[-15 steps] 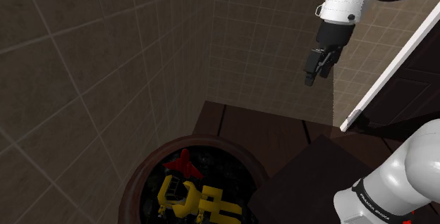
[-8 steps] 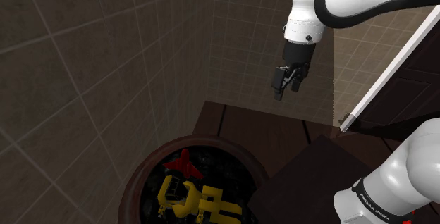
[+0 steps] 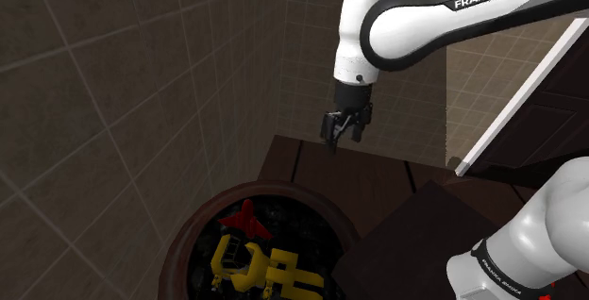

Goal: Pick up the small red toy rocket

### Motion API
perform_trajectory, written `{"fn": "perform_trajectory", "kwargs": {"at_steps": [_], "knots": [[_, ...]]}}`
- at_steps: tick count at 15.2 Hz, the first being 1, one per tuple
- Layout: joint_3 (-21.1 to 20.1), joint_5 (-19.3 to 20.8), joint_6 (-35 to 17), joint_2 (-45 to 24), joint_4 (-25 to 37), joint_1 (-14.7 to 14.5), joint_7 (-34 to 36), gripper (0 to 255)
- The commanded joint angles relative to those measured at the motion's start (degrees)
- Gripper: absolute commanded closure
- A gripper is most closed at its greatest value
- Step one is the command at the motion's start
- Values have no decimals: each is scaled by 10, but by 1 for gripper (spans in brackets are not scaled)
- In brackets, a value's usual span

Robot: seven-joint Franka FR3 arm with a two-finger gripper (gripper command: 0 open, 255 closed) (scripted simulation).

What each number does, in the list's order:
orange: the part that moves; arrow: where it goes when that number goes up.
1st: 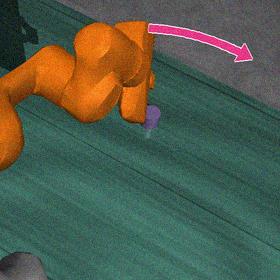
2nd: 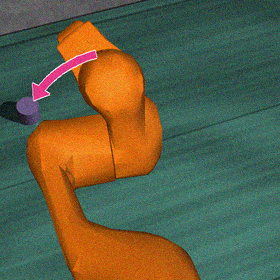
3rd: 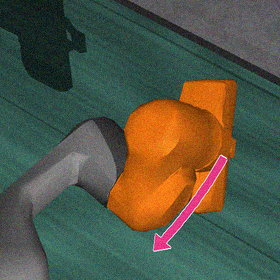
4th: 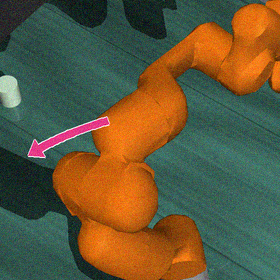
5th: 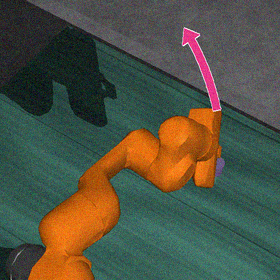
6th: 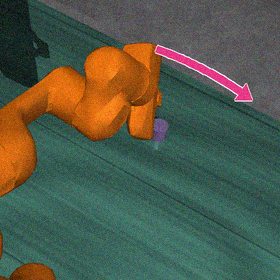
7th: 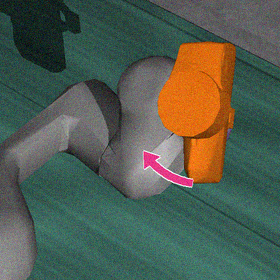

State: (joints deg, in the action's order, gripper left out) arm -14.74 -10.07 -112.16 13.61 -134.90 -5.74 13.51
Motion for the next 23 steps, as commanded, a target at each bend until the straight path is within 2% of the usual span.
{"fn": "perform_trajectory", "kwargs": {"at_steps": [1,11,20,23], "knots": [[-14,-1,-22,-48,24,-7,18,0],[-50,26,-90,-268,160,-47,94,0],[-50,61,-95,-465,339,-107,149,0],[-48,64,-111,-480,338,-110,147,0]]}}
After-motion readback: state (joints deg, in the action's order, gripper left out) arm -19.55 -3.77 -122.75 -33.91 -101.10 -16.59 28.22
